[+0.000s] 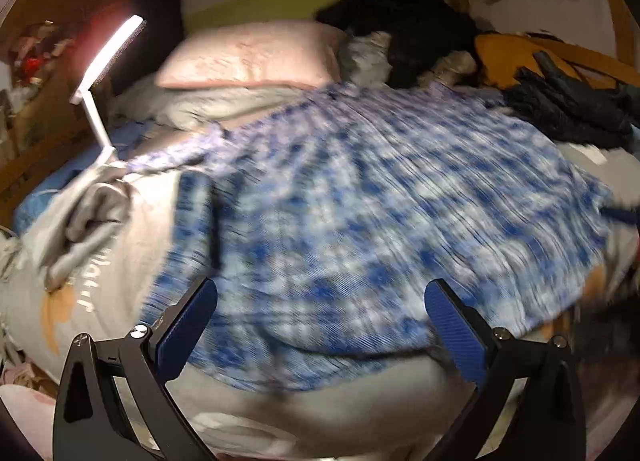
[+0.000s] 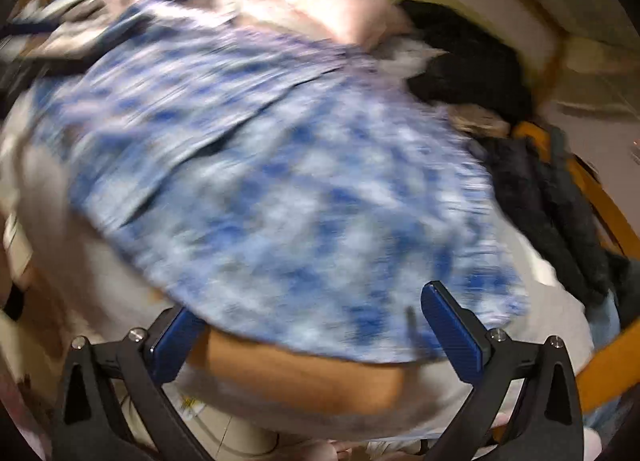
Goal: Fold large clothes
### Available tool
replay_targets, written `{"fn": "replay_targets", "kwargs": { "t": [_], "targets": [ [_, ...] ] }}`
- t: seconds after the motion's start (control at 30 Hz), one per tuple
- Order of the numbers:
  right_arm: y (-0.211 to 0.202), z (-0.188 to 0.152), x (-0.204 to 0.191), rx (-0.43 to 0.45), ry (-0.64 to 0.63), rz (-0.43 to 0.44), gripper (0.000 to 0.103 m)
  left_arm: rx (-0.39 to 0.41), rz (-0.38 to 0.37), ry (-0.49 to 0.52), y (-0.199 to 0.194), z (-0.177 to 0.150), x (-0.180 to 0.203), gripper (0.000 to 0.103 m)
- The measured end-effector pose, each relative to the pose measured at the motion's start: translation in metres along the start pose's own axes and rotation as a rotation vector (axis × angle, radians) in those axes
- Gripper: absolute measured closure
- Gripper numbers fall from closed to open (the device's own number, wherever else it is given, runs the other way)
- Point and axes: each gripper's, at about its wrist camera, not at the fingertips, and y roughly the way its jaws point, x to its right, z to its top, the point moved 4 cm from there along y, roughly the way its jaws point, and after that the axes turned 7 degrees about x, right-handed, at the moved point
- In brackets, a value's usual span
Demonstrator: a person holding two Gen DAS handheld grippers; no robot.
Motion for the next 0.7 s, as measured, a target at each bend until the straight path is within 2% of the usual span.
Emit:
{"fn": "replay_targets", "kwargs": {
  "t": [0.07, 0.17, 0.3, 0.4, 0.5, 0.63, 0.7],
  "targets": [
    [0.005, 0.001, 0.018, -0.011, 0.048, -0.058, 0.000, -0.022, -0.038, 0.012, 0.001, -0.004, 0.007, 0.000],
    [0.007, 0.003, 0.047, -0.016, 0.173, -0.123, 0.000, -0.047, -0.051, 0.069, 0.003, -0.010, 0.018, 0.000],
    [-0.004, 0.004, 0.071, 0.032, 0.357, -0.085, 0.000, -0.080, -0.071, 0.094, 0.007, -0.016, 0.027, 0.000],
    [0.006, 0.001, 0.061, -0.017, 0.297, -0.099, 0.000, -0.149, -0.098, 0.133, 0.016, -0.024, 0.034, 0.000],
    [0.004, 0.003, 0.049, -0.015, 0.224, -0.106, 0.000, -0.201, -0.113, 0.174, 0.022, -0.034, 0.045, 0.000],
    [0.003, 0.004, 0.048, -0.007, 0.217, -0.093, 0.000, -0.195, -0.003, 0.252, 0.026, -0.040, 0.050, 0.000],
    [0.003, 0.004, 0.048, -0.007, 0.218, -0.095, 0.000, -0.205, 0.021, 0.228, 0.030, -0.041, 0.042, 0.000]
  ]
}}
